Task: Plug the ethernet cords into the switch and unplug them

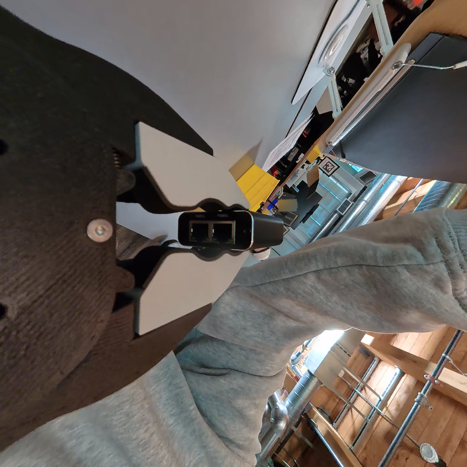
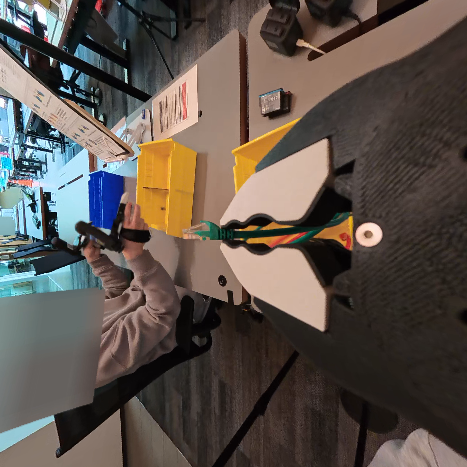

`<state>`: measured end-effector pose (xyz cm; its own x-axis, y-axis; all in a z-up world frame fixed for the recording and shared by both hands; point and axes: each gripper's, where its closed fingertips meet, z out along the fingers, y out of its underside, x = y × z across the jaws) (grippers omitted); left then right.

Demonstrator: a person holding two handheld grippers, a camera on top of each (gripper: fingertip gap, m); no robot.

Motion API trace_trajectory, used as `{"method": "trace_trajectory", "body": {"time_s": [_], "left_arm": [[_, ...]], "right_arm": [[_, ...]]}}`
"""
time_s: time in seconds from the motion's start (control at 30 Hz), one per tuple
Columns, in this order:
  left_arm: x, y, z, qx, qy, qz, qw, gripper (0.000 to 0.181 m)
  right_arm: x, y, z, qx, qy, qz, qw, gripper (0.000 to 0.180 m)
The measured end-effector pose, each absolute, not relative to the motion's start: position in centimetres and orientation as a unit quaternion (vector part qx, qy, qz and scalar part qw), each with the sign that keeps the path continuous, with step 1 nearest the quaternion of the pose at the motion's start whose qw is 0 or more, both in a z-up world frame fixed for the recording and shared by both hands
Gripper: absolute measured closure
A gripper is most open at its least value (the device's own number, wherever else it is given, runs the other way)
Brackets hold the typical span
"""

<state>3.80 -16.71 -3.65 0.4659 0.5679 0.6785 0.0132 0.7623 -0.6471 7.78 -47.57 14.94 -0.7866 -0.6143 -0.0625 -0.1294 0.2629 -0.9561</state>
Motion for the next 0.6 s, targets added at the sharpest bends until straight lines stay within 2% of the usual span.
{"method": "trace_trajectory", "body": {"time_s": [0.27, 0.5, 0.6], "left_arm": [[4.0, -16.8, -3.4, -0.295, -0.482, 0.171, 0.807, 0.156], [4.0, -16.9, -3.2, -0.292, -0.479, 0.168, 0.810, 0.156], [4.1, -16.8, -3.2, -0.291, -0.479, 0.165, 0.811, 0.156]], "right_arm": [[6.0, -49.5, 16.8, -0.201, 0.749, -0.606, 0.175, 0.172], [1.0, -47.3, 25.8, -0.092, 0.611, -0.763, 0.189, 0.172], [-1.5, -45.0, 28.0, -0.083, 0.577, -0.798, 0.156, 0.172]]}}
